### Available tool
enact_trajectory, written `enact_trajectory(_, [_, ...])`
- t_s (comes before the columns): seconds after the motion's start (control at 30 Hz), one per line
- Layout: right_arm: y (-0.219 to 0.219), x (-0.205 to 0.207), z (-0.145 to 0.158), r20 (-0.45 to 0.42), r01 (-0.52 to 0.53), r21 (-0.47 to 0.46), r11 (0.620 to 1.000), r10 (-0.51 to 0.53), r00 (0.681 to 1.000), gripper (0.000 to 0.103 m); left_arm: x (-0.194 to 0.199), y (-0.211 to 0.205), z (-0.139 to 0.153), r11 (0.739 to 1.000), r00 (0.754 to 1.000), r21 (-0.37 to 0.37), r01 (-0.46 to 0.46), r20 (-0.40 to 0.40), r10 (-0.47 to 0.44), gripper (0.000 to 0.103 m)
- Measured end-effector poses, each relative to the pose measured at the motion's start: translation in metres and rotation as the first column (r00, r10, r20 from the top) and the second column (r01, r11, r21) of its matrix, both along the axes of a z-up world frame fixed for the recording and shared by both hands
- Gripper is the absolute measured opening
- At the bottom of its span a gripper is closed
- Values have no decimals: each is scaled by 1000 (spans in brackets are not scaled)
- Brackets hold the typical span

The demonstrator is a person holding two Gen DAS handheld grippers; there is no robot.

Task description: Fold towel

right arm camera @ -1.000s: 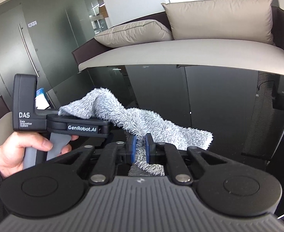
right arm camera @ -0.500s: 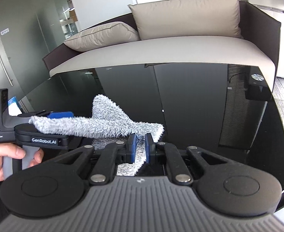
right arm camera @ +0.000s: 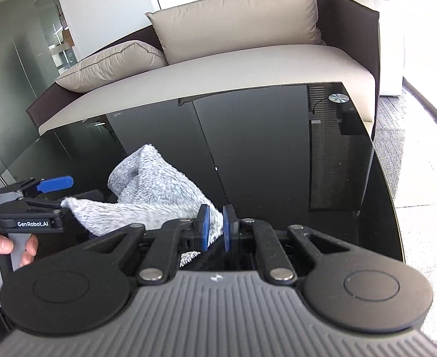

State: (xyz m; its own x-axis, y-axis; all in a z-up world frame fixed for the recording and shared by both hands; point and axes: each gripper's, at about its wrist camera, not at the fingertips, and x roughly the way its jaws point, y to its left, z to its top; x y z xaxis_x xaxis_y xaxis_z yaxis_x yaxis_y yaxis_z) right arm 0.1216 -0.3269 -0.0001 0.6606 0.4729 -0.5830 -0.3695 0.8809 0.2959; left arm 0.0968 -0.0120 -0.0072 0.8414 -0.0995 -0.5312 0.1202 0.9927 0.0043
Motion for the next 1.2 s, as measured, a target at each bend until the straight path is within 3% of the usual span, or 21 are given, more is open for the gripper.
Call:
enact_trajectory(0.4, [-2,0,-3,-28,-31,36,999,32,999,11,33,-4,-7,988,988,3,151,-29,-151,101])
enact_trajectory(0.53, [-1,0,-3,-34,-43,40,998,44,998,11,44,-7,-14,982,980,-10,186,-72,-186,85])
enact_trajectory(0.73, [-4,1,-1,-36,-86,90,992,90,995,11,49,2,-17,984,981,-42,171,-83,-174,85])
enact_trajectory(0.83, [-1,-5,6,-18,-125,109,986,127,992,24,52,6,-17,985,981,-47,164,-94,-168,84])
enact_trajectory(1.03, [4,-19,19,19,-192,105,976,192,981,25,55,5,-18,981,977,-52,189,-96,-193,73])
enact_trajectory(1.17, [11,-33,28,59,-244,71,967,240,969,43,58,2,-21,976,970,-55,211,-111,-216,64])
enact_trajectory(1.2, [13,-36,30,68,-254,63,965,249,966,44,58,2,-22,976,970,-55,211,-111,-216,63])
